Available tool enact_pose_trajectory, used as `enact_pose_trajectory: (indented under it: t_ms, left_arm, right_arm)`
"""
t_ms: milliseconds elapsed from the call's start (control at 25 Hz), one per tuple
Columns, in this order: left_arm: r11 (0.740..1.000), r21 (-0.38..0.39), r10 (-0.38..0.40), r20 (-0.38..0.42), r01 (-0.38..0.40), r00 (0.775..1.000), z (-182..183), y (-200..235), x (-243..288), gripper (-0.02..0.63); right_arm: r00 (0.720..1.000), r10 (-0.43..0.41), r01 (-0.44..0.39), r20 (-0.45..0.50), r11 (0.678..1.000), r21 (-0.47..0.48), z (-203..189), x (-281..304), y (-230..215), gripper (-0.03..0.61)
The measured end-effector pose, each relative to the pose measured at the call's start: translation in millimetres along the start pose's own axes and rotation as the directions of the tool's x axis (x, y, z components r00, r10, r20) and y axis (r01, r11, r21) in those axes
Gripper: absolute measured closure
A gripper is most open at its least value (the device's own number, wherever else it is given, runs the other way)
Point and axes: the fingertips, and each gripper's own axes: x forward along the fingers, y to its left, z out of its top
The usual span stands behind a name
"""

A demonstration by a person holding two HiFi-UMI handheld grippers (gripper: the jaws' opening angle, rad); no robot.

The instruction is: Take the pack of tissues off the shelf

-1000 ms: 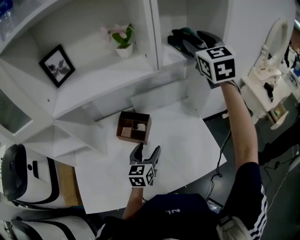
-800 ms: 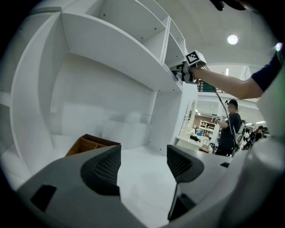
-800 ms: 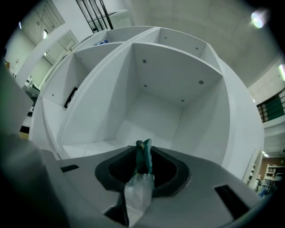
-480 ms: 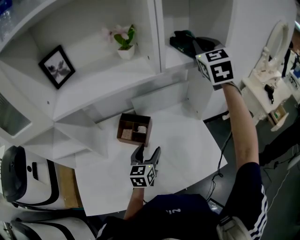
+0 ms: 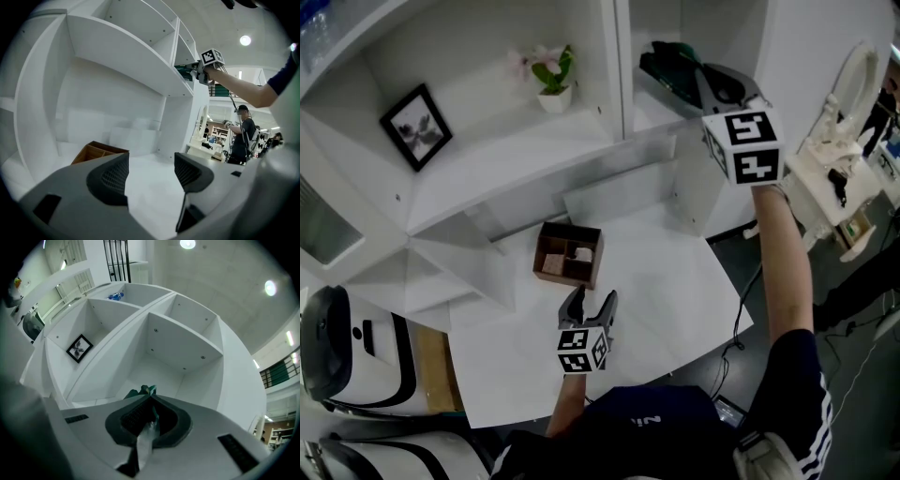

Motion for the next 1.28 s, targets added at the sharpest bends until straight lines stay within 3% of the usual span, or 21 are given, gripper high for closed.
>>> enact_pose_trajectory:
  t_ms: [320, 640, 1280]
  left_arm:
    - [0.997, 0.018, -0.075, 0.070, 0.074, 0.995, 10.1, -19.6, -12.8, 0.310]
    - [0.992, 0.029, -0.121, 0.068, 0.120, 0.990, 1.6, -37.6, -28.2, 0.310]
    - [0.987, 0.037, -0.157, 0.078, 0.154, 0.985, -12.6, -61.4, -50.1, 0.310]
  right_arm:
    - [0.998, -0.041, 0.042, 0.049, 0.999, -0.032, 24.0, -45.2, -5.4, 0.569]
    - [0.994, -0.068, 0.073, 0.083, 0.996, -0.050, 39.8, -98.3, -6.9, 0.569]
    - [0.993, -0.103, 0.106, 0.062, 0.993, -0.047, 23.6, -196.1, 12.1, 0.570]
